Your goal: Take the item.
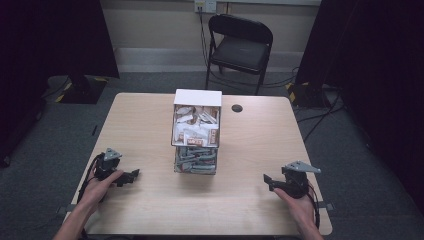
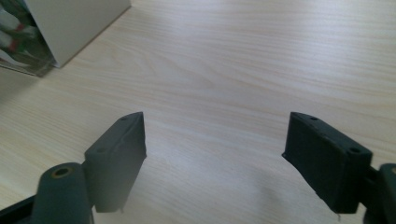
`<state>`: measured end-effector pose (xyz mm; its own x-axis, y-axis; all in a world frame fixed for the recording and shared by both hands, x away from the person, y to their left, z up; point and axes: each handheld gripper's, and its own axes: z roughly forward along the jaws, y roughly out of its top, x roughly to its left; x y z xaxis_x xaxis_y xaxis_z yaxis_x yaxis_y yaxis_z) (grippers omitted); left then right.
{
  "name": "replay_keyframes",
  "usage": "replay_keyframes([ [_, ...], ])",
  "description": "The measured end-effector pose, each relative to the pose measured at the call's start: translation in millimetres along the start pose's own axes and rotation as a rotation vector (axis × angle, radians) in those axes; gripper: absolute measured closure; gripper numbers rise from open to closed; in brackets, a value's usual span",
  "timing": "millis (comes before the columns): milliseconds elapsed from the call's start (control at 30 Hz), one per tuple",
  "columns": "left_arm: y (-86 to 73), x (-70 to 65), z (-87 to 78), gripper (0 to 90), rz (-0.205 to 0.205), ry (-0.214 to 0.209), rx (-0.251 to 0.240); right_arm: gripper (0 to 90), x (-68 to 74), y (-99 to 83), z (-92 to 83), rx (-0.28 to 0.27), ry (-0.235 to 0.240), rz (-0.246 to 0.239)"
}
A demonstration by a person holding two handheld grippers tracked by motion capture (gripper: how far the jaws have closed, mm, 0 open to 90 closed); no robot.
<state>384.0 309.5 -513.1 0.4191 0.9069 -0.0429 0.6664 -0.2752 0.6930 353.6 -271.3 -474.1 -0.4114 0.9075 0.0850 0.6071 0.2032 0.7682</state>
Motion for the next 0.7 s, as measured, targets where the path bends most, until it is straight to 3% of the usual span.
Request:
replay_keyframes([
  [267,-0.1,-0.2,0.1,0.0,0.000,0.002,-0.002,29.4,8.7,11.1,-7.1,-0.033,0.070,-0.005],
  [400,-0.1,-0.2,0.1,0.0,-0.001,0.002,-0.002,31.2,14.0,16.2,-10.5,-0.050,0.084,-0.028],
  [500,0.0,-0.1,0.0,0.0,0.000,0.002,0.000,35.8,22.3,21.9,-14.4,-0.063,0.127,-0.043],
  [567,0.0,-0.1,0.1,0.0,0.000,0.003,-0.002,35.7,26.1,23.9,-15.6,-0.067,0.125,-0.058],
  [700,0.1,-0.1,-0.1,0.0,0.000,0.003,0.000,38.9,30.7,32.2,-17.3,-0.064,0.187,-0.034],
])
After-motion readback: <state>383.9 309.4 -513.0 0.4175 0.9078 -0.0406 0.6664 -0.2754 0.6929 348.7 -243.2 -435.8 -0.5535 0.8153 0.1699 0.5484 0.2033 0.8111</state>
